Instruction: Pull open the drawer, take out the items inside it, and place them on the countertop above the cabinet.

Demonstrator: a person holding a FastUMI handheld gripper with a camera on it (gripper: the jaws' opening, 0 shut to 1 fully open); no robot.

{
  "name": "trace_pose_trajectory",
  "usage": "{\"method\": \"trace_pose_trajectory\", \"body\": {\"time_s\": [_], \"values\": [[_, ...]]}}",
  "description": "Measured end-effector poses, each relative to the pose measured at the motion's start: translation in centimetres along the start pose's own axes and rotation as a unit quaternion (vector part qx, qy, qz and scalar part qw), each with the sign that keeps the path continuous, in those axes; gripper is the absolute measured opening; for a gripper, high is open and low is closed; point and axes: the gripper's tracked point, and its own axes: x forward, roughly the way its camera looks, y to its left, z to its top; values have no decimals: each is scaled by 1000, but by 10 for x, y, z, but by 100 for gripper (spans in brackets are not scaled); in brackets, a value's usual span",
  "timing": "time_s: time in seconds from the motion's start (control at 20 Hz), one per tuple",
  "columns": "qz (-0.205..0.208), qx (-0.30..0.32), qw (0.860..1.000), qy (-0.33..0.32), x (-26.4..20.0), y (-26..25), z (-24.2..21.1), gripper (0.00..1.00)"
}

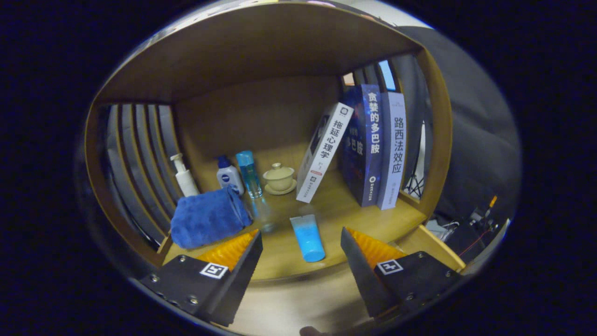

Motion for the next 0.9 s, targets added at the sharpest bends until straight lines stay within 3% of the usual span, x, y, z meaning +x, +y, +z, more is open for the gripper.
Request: {"method": "trace_pose_trajectory", "body": {"time_s": [0.5, 0.9], "values": [[41, -75, 995, -46, -114, 4, -6, 100], [60, -59, 994, -74, -186, -18, -46, 100]]}}
